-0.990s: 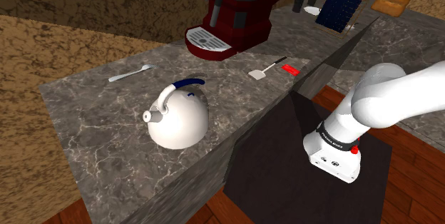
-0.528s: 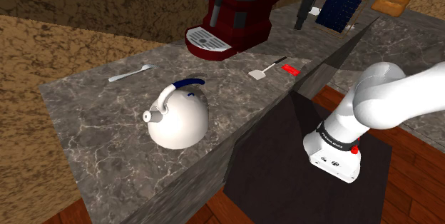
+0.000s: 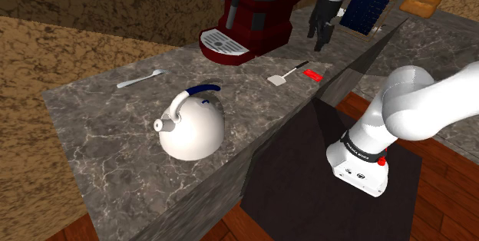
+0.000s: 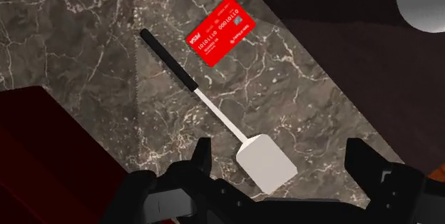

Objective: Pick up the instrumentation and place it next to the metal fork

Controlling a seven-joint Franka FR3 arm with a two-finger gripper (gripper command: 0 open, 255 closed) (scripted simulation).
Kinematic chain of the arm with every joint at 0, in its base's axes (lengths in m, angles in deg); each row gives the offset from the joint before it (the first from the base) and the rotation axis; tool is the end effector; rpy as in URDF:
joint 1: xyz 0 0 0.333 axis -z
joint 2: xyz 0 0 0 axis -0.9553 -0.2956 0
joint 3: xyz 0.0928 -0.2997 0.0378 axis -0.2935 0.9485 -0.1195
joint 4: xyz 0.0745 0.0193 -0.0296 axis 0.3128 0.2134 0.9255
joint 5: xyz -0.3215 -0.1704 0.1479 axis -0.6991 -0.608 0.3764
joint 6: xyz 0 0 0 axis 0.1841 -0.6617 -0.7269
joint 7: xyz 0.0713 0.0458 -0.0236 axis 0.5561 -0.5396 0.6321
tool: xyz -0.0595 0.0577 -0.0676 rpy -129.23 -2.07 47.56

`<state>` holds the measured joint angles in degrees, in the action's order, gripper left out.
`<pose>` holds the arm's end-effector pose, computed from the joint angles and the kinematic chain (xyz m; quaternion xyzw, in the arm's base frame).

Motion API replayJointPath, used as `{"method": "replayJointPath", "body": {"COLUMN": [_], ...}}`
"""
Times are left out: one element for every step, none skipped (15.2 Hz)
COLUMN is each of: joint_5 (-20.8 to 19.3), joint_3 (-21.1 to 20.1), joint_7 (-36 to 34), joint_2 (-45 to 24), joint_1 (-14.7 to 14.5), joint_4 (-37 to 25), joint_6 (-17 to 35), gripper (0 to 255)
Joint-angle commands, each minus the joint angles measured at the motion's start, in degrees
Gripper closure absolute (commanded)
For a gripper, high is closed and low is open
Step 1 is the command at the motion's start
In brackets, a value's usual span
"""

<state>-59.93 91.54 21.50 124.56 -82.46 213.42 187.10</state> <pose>0.3293 -0.1069 0.4672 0.9309 0.3639 -0.0190 0.0229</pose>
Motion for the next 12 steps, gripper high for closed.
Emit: {"method": "replayJointPath", "body": {"joint_5": [-2.2, -3.2, -4.2, -5.0, -5.7, -6.3, -6.7, -6.9, -6.8, -6.6, -6.5, -6.4], "joint_3": [3.4, 5.3, 7.1, 9.0, 10.9, 12.8, 14.8, 16.8, 18.8, 20.4, 20.8, 21.3], "joint_7": [7.6, 11.3, 14.9, 18.6, 22.2, 26.0, 29.7, 33.6, 37.5, 40.7, 40.8, 41.0], "joint_2": [-2.1, -3.4, -4.9, -6.6, -8.4, -10.3, -12.4, -14.6, -17.0, -18.9, -19.7, -20.4], "joint_1": [-1.7, -2.6, -3.5, -4.5, -5.6, -6.8, -8.1, -9.5, -11.1, -12.4, -12.6, -12.7], "joint_4": [1.6, 2.0, 2.4, 2.7, 2.9, 3.0, 3.0, 2.9, 2.8, 2.6, 2.9, 3.2], "joint_6": [4.2, 6.3, 8.5, 10.7, 12.9, 15.3, 17.6, 20.0, 22.5, 24.4, 25.5, 26.5], "gripper": [0, 0, 0, 0, 0, 0, 0, 0, 0, 0, 0, 0]}}
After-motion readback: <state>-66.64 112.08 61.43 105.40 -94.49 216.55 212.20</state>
